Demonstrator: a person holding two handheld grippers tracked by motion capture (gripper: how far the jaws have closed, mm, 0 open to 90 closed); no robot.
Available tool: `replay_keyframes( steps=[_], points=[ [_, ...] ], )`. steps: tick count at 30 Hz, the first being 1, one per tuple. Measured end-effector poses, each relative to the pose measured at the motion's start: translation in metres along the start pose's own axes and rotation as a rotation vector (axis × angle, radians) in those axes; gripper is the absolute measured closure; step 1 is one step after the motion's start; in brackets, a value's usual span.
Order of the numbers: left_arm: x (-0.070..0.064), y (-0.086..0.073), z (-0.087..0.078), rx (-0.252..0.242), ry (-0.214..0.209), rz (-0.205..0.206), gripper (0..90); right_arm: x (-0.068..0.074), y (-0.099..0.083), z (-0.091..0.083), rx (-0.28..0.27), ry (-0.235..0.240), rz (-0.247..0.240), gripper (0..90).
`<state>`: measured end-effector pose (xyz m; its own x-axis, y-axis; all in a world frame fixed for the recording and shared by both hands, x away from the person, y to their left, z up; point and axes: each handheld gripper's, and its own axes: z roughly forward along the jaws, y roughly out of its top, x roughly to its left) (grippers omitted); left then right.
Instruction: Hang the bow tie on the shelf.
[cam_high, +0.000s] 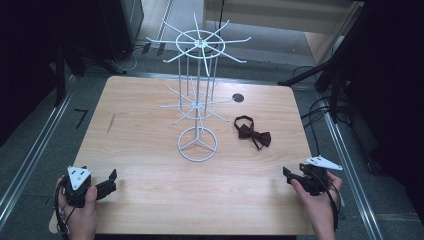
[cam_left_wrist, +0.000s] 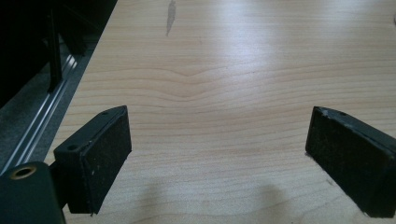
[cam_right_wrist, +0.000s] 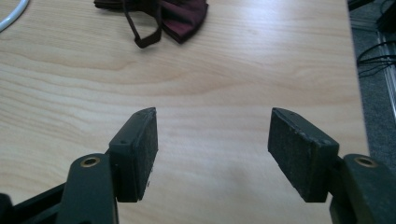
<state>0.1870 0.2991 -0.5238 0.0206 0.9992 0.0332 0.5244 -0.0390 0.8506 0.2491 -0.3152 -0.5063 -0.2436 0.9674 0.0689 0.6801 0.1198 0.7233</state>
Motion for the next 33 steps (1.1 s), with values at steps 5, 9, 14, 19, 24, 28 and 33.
replay_keyframes(
  steps=[5,9,14,19,24,28,33],
  points=[
    [0.001,0.0,0.0,0.001,-0.006,-0.002,7.9,0.018,0.031,0.018,0.062,0.028,-0.065,33.9],
    [0.001,0.0,0.001,0.006,-0.009,-0.005,7.9,0.028,0.049,0.031,0.127,0.026,-0.105,33.7],
    [0.001,0.0,0.001,0.008,-0.01,0.0,7.9,0.033,0.065,0.046,0.181,0.018,-0.135,33.7],
    [0.001,0.0,0.001,0.007,-0.011,-0.004,7.9,0.036,0.08,0.054,0.204,0.015,-0.162,33.8],
    [0.001,0.0,0.001,0.008,-0.011,0.0,7.9,0.039,0.095,0.064,0.235,0.019,-0.187,34.1],
    [0.001,0.001,0.001,0.012,-0.013,0.001,7.9,0.044,0.107,0.074,0.249,0.011,-0.199,34.6],
    [0.001,0.001,0.001,0.011,-0.014,0.003,7.9,0.054,0.117,0.09,0.269,0.034,-0.205,33.6]
  ],
)
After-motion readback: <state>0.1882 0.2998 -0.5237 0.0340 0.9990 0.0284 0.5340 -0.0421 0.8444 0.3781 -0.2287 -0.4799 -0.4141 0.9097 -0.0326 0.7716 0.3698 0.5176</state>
